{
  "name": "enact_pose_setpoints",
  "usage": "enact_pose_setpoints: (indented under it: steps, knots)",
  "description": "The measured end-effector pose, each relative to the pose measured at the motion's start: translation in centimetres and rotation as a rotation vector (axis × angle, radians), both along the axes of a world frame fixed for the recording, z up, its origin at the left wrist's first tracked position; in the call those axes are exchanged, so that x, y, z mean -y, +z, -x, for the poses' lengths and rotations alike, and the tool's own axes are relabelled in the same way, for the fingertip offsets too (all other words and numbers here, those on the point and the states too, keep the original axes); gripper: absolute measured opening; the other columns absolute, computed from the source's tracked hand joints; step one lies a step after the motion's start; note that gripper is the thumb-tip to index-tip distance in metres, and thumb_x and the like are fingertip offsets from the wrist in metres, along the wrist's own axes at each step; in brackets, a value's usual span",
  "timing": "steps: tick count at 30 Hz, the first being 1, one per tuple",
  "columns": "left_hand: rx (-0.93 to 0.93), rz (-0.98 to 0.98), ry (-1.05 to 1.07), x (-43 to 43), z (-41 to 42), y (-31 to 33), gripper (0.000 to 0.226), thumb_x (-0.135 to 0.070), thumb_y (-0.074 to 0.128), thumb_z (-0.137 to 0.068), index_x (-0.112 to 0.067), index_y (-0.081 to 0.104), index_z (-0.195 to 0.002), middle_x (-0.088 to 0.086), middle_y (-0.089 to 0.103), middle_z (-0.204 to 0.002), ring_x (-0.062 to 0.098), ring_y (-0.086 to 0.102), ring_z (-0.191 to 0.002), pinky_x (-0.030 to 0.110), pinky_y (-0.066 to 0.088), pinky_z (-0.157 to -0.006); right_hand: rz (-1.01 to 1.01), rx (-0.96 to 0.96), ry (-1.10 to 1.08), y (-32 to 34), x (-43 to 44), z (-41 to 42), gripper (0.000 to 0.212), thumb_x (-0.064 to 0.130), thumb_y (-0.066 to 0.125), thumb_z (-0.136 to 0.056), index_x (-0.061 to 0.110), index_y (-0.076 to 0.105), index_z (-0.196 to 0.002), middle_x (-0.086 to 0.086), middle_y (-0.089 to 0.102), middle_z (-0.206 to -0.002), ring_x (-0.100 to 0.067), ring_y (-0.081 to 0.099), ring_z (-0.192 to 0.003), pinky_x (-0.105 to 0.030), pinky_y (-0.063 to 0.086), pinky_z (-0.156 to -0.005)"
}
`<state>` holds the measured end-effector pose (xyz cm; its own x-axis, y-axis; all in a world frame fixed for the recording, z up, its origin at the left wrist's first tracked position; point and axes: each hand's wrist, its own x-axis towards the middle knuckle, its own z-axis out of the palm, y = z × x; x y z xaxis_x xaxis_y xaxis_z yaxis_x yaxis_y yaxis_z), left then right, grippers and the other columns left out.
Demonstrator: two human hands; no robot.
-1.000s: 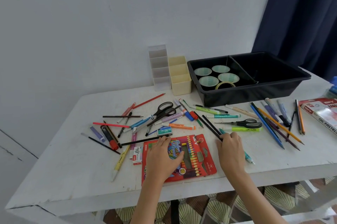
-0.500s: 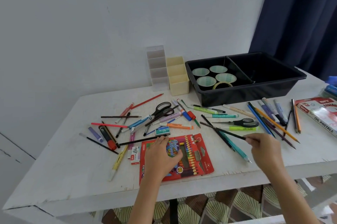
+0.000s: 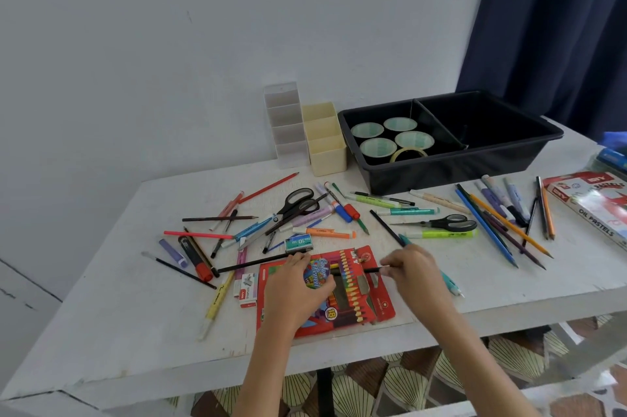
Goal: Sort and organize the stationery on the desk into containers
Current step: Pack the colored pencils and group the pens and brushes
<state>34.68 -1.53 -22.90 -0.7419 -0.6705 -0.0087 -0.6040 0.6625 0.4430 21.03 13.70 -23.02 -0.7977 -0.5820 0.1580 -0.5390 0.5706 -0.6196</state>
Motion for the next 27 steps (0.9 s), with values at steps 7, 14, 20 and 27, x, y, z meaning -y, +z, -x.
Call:
enact_pose_setpoints:
  steps: [7,14,20,27]
  knots:
    - [-0.009,-0.007,-0.014,0.0,-0.1,0.3,0.073,-0.061,0.052,-0.084,-0.024,0.035,-0.144,-0.005,0.028,-0.153,0.011,0.027,-0.139,0.032,0.028,-0.113,0.108,-0.007,0.056,-1.3,3.7,-1.0,0.009,0.016,0.062,-0.088,0.013,0.066,-0.095,0.003,0.049,-0.102,-0.007,0.046,-0.091,-0.018,0.04,-0.078]
    - [-0.005,0.012,-0.021,0.2,0.0,0.0,0.075,-0.064,0.051,-0.083,-0.025,0.034,-0.145,-0.005,0.029,-0.153,0.011,0.03,-0.138,0.032,0.033,-0.111,0.115,-0.012,0.013,-2.4,3.6,-0.9,0.014,0.022,0.066,-0.085,0.014,0.068,-0.097,0.004,0.053,-0.1,-0.005,0.043,-0.093,-0.015,0.036,-0.08]
    - [-0.008,0.031,-0.017,0.1,0.1,-0.2,0.075,-0.064,0.051,-0.082,-0.025,0.034,-0.144,-0.005,0.03,-0.152,0.011,0.031,-0.137,0.03,0.035,-0.109,0.187,0.082,0.076,-2.4,2.0,-0.9,0.024,0.004,0.056,-0.09,0.013,0.071,-0.106,0.004,0.061,-0.101,-0.009,0.051,-0.097,-0.013,0.039,-0.081]
    - [-0.007,0.035,-0.007,0.0,0.1,-0.1,0.076,-0.064,0.051,-0.082,-0.025,0.034,-0.144,-0.005,0.032,-0.151,0.011,0.034,-0.136,0.03,0.038,-0.107,-0.029,-0.112,-0.358,-2.8,0.0,0.0,0.022,-0.001,0.053,-0.09,0.001,0.065,-0.109,-0.011,0.058,-0.1,-0.024,0.046,-0.095,-0.03,0.041,-0.075]
